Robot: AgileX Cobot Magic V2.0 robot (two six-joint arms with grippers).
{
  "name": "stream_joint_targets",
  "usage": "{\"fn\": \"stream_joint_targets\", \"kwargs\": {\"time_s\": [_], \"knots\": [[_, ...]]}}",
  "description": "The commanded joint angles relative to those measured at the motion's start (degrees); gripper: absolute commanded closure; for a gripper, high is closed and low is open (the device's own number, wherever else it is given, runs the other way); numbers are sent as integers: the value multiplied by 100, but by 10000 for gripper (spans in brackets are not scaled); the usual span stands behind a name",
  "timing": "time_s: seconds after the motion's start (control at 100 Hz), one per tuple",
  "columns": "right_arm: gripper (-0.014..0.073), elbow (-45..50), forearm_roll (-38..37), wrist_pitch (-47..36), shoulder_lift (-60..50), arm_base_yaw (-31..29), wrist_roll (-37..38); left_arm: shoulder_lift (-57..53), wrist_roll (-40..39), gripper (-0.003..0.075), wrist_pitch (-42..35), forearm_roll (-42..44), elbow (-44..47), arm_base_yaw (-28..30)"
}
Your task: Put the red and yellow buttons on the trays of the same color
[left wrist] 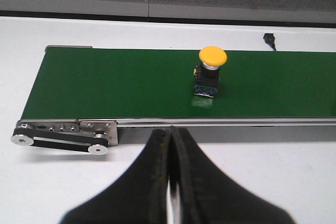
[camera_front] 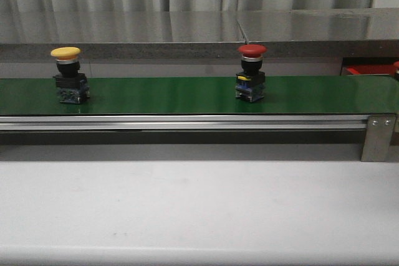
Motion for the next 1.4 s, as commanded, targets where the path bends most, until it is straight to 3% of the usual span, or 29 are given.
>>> {"fn": "stream_joint_targets", "kwargs": {"time_s": [0.0, 0.18, 0.47, 1.06, 1.16, 1.33, 1.39], "knots": [[-5, -464, -54, -69, 119, 113, 233, 18, -56, 741, -365, -86, -157, 10], [-2, -1103, -111, 287, 757, 332, 865, 18, -56, 741, -365, -86, -157, 10], [-2, -2009, -39, 808, 1605, 492, 1242, 18, -56, 741, -365, -86, -157, 10], [4, -2184, -50, 650, 2476, 424, 1427, 18, -56, 741, -365, -86, -157, 10], [89, -2184, -109, 656, 2553, 366, 1427, 18, -56, 741, -365, -86, -157, 10], [399, -2177, -240, 618, 2560, 346, 1427, 18, -56, 741, -365, -86, -157, 10], [461, -2177, -264, 604, 2560, 346, 1427, 18, -56, 741, -365, -86, -157, 10]]}}
